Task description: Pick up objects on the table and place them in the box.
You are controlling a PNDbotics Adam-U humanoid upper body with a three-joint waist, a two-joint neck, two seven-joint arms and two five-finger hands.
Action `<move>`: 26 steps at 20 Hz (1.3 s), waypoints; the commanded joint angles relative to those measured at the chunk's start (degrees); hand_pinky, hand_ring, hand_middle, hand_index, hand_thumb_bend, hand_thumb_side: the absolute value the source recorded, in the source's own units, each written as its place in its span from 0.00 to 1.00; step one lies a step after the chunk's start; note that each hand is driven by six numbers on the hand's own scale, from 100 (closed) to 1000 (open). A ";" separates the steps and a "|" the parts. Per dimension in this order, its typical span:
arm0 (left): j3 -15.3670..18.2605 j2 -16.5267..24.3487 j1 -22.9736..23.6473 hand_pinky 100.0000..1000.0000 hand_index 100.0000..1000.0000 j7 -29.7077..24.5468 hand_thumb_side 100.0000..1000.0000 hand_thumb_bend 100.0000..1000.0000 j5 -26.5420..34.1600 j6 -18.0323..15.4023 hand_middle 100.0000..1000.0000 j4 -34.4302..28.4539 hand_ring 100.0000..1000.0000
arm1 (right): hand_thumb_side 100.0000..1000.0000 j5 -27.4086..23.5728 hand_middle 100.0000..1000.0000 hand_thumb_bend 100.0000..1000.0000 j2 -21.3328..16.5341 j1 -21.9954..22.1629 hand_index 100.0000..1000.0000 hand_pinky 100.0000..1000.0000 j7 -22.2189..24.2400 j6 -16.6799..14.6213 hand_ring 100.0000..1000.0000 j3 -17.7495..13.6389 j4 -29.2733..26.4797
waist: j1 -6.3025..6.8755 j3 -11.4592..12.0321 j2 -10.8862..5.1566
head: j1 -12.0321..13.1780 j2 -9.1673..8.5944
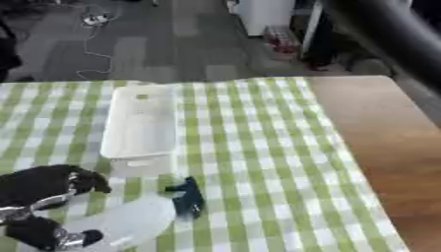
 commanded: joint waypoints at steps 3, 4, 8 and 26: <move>-1.97 0.26 -1.31 0.88 0.91 -12.15 1.00 0.32 -1.32 -13.65 0.82 -1.75 0.86 | 0.95 0.15 0.49 0.00 -1.10 0.01 0.61 0.57 0.16 -0.27 0.57 0.44 0.10 | 0.55 -0.32 -0.07 | -0.94 -0.19; -2.41 0.35 -1.40 0.89 0.91 -12.15 1.00 0.34 -1.55 -14.12 0.82 -2.07 0.87 | 0.95 0.14 0.49 0.00 -1.17 -0.02 0.61 0.57 0.16 -0.33 0.57 0.47 0.11 | 0.58 -0.39 -0.06 | -0.88 -0.19; -3.58 0.81 -1.55 0.90 0.92 -12.15 1.00 0.45 -2.60 -15.87 0.83 -3.37 0.88 | 0.95 0.07 0.49 0.00 -1.38 -0.05 0.61 0.57 0.13 -0.49 0.57 0.56 0.14 | 0.69 -0.52 -0.06 | -0.67 -0.19; -4.42 1.58 -2.08 0.92 0.91 -12.15 1.00 0.51 -6.16 -18.81 0.82 -3.63 0.89 | 0.94 0.01 0.49 0.00 -1.54 -0.14 0.61 0.57 0.11 -0.72 0.57 0.70 0.27 | 0.78 -0.67 0.01 | -0.13 -0.19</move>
